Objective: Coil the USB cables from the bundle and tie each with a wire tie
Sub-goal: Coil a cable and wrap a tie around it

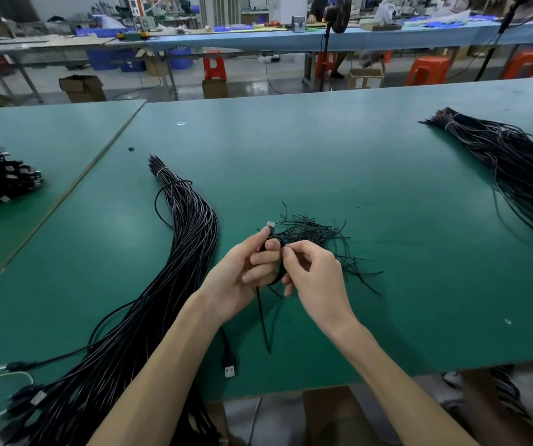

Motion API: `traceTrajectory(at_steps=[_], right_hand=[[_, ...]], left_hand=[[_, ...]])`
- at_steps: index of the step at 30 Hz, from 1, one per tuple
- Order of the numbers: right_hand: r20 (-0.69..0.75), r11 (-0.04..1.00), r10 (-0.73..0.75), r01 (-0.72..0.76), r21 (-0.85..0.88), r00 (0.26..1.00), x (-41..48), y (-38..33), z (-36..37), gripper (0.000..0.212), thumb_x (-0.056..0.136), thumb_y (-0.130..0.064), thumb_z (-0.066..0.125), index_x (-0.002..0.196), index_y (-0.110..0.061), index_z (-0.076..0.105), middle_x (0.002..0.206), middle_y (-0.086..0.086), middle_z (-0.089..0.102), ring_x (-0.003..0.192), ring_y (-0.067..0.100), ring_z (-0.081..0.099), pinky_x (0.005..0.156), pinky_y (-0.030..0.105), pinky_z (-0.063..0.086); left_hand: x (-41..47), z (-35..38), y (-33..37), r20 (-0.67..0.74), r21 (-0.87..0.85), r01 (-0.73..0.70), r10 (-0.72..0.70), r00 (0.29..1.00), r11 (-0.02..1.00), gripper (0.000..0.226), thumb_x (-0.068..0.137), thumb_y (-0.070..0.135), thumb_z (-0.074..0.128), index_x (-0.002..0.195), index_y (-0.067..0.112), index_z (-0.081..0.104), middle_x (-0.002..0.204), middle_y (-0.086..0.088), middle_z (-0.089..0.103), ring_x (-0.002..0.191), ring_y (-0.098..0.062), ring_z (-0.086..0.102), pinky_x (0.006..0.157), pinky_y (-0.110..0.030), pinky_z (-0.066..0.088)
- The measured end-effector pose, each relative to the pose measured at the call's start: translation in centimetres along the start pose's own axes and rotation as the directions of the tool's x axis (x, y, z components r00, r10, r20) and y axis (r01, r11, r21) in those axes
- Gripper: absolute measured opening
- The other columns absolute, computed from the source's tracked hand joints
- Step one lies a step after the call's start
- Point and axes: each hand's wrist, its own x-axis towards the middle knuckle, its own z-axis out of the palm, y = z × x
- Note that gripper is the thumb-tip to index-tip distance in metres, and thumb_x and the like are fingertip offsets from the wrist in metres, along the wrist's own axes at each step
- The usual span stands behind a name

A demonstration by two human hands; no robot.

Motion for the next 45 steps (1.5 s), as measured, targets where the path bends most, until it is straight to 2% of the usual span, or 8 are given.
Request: traceTrajectory(at_steps=[4,8,10,21,30,36,40,45], right_hand=[[0.077,0.999,0.031,-0.029,-0.023,0.997,-0.5,-0.4,-0.4,0.01,0.103,-0.019,0.061,0.108,-0.014,0.068,0.077,0.0,0.073,0.056,0.006,0.064,0.056,0.018,0.051],[0.338,0.991,0.089,-0.049,-0.126,0.937,-2.4,0.0,0.2,0.014,0.102,-0.031,0.062,0.103,-0.02,0.07,0.083,-0.004,0.076,0.069,0.002,0.069,0.061,0.016,0.051],[0.374,0.987,0.08,-0.023,-0.157,0.924,-2.9,0.3,0.6,0.009,0.101,-0.028,0.063,0.102,-0.022,0.069,0.08,-0.007,0.076,0.07,0.003,0.068,0.068,0.017,0.052],[0.262,0.993,0.109,-0.091,-0.081,0.959,-1.1,0.5,-2.6,0.026,0.106,-0.021,0.054,0.089,-0.015,0.073,0.071,0.004,0.075,0.04,0.022,0.058,0.045,0.01,0.038],[0.279,0.989,0.144,-0.128,-0.076,0.949,-1.5,0.9,-3.4,0.027,0.106,-0.019,0.054,0.09,-0.013,0.074,0.07,0.006,0.075,0.039,0.023,0.055,0.046,0.01,0.039],[0.297,0.989,0.124,-0.094,-0.113,0.947,-1.5,1.0,-3.3,0.028,0.106,-0.021,0.053,0.088,-0.016,0.073,0.069,0.004,0.075,0.036,0.019,0.055,0.053,0.015,0.046],[0.285,0.984,0.117,-0.074,-0.16,0.951,-1.5,1.6,-3.7,0.025,0.104,-0.024,0.057,0.087,-0.022,0.075,0.069,0.0,0.075,0.043,0.017,0.058,0.058,0.018,0.049],[0.351,0.969,0.043,0.047,-0.244,0.935,-0.9,1.0,-3.8,0.016,0.099,-0.036,0.067,0.107,-0.027,0.077,0.09,-0.017,0.077,0.085,-0.003,0.068,0.08,0.015,0.05]], left_hand=[[0.1,0.3,0.4,-0.023,-0.173,-0.078,0.075,0.997,0.982,0.033,0.105,0.031,0.048,0.078,0.016,0.058,0.058,0.012,0.026,0.041,-0.007,0.017,0.042,-0.023,0.022],[0.2,-0.1,1.1,-0.094,-0.405,-0.206,0.183,0.979,0.891,0.039,0.11,0.03,0.041,0.076,0.016,0.054,0.055,0.01,0.029,0.044,-0.008,0.013,0.041,-0.025,0.022],[0.1,-0.2,1.2,-0.086,-0.44,-0.217,0.199,0.976,0.871,0.04,0.111,0.029,0.038,0.077,0.016,0.054,0.056,0.01,0.03,0.043,-0.008,0.015,0.042,-0.025,0.024],[-0.2,-0.7,1.1,-0.077,-0.387,-0.212,0.198,0.977,0.897,0.038,0.111,0.028,0.038,0.08,0.016,0.055,0.058,0.011,0.032,0.039,-0.007,0.027,0.042,-0.023,0.028],[-0.2,-0.7,0.8,-0.037,-0.328,-0.185,0.183,0.982,0.926,0.038,0.111,0.026,0.037,0.081,0.016,0.056,0.056,0.011,0.033,0.039,-0.008,0.028,0.044,-0.023,0.028],[-0.4,-1.0,1.0,-0.124,-0.392,-0.273,0.243,0.962,0.879,0.038,0.11,0.024,0.039,0.077,0.015,0.056,0.059,0.012,0.034,0.042,-0.006,0.027,0.047,-0.022,0.027],[-0.3,-0.5,0.7,-0.1,-0.291,-0.208,0.187,0.977,0.934,0.04,0.109,0.029,0.04,0.076,0.016,0.058,0.055,0.011,0.029,0.042,-0.009,0.016,0.042,-0.024,0.023],[-0.3,-0.6,0.7,-0.004,-0.16,-0.123,0.124,0.992,0.979,0.04,0.107,0.032,0.043,0.073,0.017,0.06,0.052,0.013,0.031,0.043,-0.007,0.014,0.04,-0.024,0.021]])
